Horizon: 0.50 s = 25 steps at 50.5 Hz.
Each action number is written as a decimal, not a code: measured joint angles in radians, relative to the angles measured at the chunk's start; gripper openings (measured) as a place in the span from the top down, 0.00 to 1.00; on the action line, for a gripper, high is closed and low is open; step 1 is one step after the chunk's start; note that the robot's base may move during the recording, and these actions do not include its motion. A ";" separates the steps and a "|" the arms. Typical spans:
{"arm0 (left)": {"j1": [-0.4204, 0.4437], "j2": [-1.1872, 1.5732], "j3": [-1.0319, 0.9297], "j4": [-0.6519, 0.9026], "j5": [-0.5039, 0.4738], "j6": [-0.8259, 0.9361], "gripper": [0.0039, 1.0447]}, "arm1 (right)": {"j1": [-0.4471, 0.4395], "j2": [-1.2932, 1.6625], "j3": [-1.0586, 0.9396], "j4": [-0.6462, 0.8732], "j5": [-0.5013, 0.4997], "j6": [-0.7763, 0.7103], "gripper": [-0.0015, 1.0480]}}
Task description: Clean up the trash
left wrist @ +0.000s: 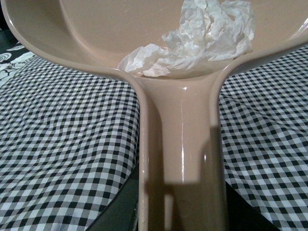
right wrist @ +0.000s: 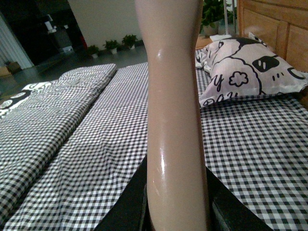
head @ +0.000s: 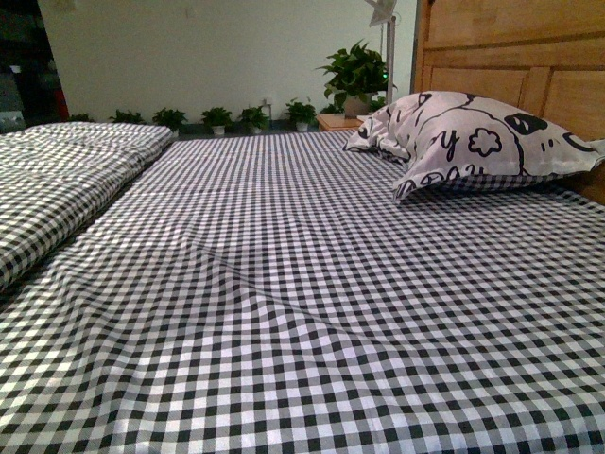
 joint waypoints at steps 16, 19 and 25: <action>0.000 0.000 0.000 0.000 0.000 0.000 0.77 | 0.000 0.000 0.000 0.000 0.000 0.000 0.81; 0.000 0.000 0.000 0.000 0.000 0.000 0.77 | 0.000 0.000 0.000 0.000 0.000 0.000 0.81; 0.000 0.000 0.000 0.000 0.000 -0.001 0.77 | 0.000 0.000 0.000 0.000 0.000 0.000 0.81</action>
